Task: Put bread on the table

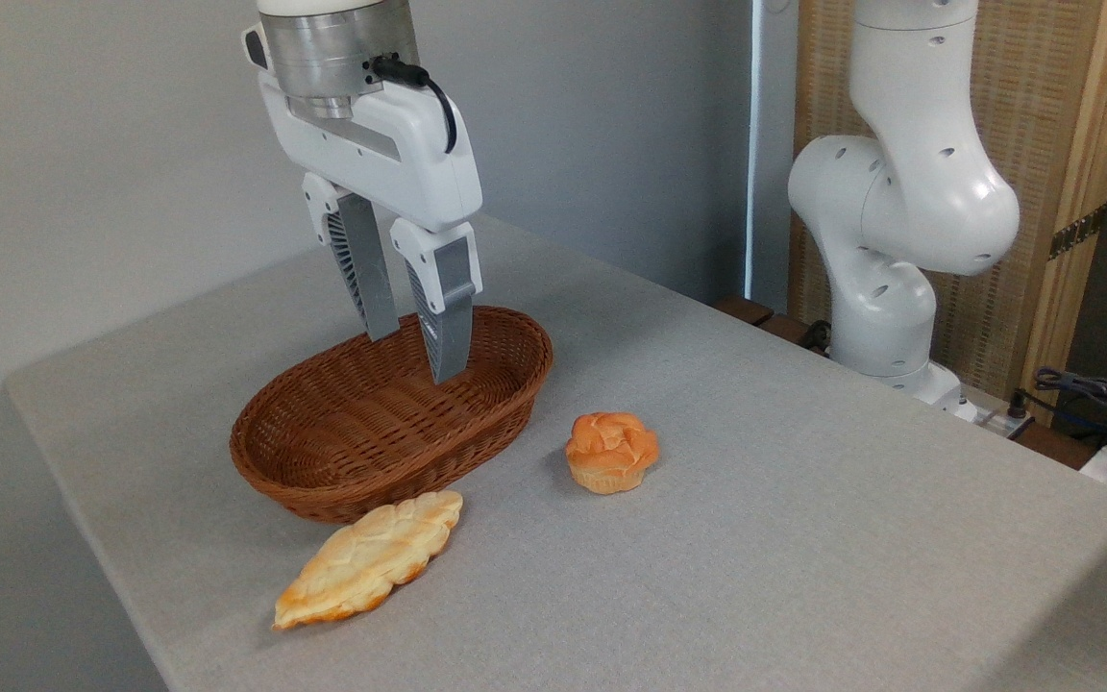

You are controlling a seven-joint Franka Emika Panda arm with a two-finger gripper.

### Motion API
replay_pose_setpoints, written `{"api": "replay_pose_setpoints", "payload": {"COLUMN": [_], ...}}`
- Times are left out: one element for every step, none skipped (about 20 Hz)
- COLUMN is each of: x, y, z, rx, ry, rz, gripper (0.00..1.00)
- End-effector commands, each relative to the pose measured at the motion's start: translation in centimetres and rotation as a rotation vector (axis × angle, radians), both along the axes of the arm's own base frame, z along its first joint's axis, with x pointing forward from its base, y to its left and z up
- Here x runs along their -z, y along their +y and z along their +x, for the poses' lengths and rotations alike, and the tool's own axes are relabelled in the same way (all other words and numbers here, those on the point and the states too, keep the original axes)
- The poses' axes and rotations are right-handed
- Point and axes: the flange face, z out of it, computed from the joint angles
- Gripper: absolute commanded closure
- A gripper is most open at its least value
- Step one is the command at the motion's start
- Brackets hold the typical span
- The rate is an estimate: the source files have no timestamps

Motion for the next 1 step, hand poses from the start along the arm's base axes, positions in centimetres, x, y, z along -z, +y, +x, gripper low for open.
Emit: {"api": "replay_pose_setpoints", "payload": {"x": [-0.49], "y": [0.22], "z": [0.1], "rx": [-0.018], "ry": [0.01], "rz": [0.013], "gripper": [0.0]}}
